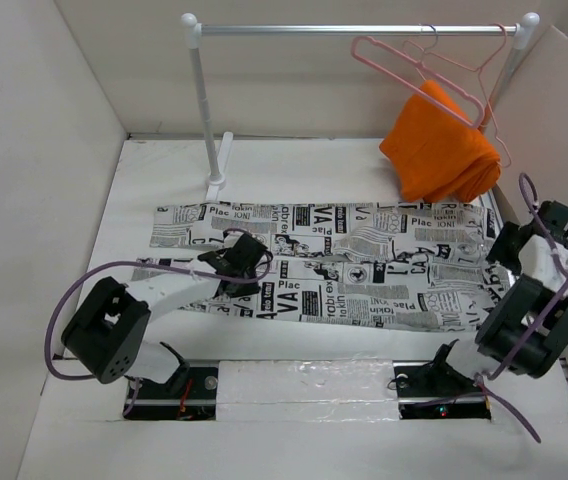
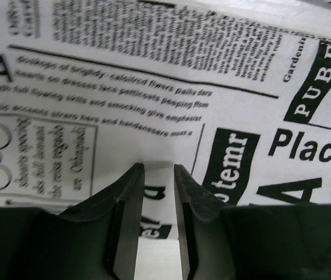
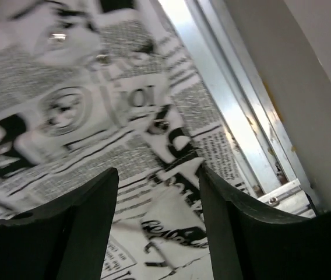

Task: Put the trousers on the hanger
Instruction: Flatten out the trousers at the center of the board, then fold the trousers at the center of the board.

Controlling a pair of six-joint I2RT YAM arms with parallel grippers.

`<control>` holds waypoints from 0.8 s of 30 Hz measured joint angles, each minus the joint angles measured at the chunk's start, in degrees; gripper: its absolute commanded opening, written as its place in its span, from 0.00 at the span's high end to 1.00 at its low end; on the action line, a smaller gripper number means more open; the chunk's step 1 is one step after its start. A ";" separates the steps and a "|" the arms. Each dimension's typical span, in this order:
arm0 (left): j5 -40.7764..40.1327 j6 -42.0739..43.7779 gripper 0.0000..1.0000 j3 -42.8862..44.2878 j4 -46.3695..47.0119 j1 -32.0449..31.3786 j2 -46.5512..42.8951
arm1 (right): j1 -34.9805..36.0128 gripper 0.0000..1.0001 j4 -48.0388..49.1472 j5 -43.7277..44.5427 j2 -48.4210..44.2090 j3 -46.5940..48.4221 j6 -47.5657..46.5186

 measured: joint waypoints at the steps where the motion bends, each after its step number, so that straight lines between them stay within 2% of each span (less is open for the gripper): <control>1: -0.50 -0.37 0.70 0.00 -1.27 0.00 -0.96 | 1.27 0.37 0.02 -1.03 -2.64 -0.26 -0.02; 2: -1.07 -0.79 0.70 0.02 -2.73 0.15 -2.29 | 2.54 0.37 0.22 -2.01 -5.79 -1.03 0.00; 4: -2.62 -1.44 0.57 0.20 -5.38 1.40 -6.14 | 4.81 0.39 0.26 -4.87 -13.07 -3.26 0.24; 5: -2.91 -1.55 0.57 0.31 -6.19 2.75 -8.39 | 6.38 0.40 0.57 -6.34 -17.35 -4.94 0.59; 6: -3.39 -1.66 0.51 0.33 -6.60 4.37 -10.47 | 8.00 0.47 0.57 -7.76 -21.57 -6.69 0.98; 8: -3.21 -1.40 0.51 0.33 -7.06 10.27 -15.43 | 12.04 0.63 0.68 -11.52 -28.30 -10.03 1.97; 9: -3.08 -1.44 0.52 0.33 -7.10 13.49 -17.22 | 14.67 0.87 0.74 -13.51 -30.77 -11.65 2.67; 10: -2.86 -1.44 0.53 0.33 -7.10 17.38 -18.88 | 17.18 0.97 0.74 -15.26 -32.41 -13.09 3.08; 11: -2.73 -1.49 0.54 0.33 -7.26 20.96 -20.20 | 20.11 1.00 0.85 -17.42 -33.66 -14.86 4.17; 15: 2.40 -2.08 0.53 -0.15 -8.09 35.76 -23.47 | 31.56 1.00 0.31 -22.86 -35.43 -20.00 5.62; 17: 4.63 -2.19 0.43 -0.57 -8.83 42.64 -23.89 | 36.37 0.99 -0.42 -23.91 -36.94 -21.16 5.62; 19: 5.92 -2.56 0.36 -0.59 -9.75 47.98 -23.30 | 40.44 0.92 -0.57 -24.90 -39.21 -21.64 5.57; 21: 7.28 -2.67 0.36 -0.59 -10.38 52.11 -22.12 | 43.76 0.87 -0.33 -25.68 -41.03 -22.12 5.60; 24: 9.86 -3.06 0.39 -1.25 -10.58 61.48 -19.91 | 48.54 0.85 1.11 -27.04 -41.53 -23.80 4.87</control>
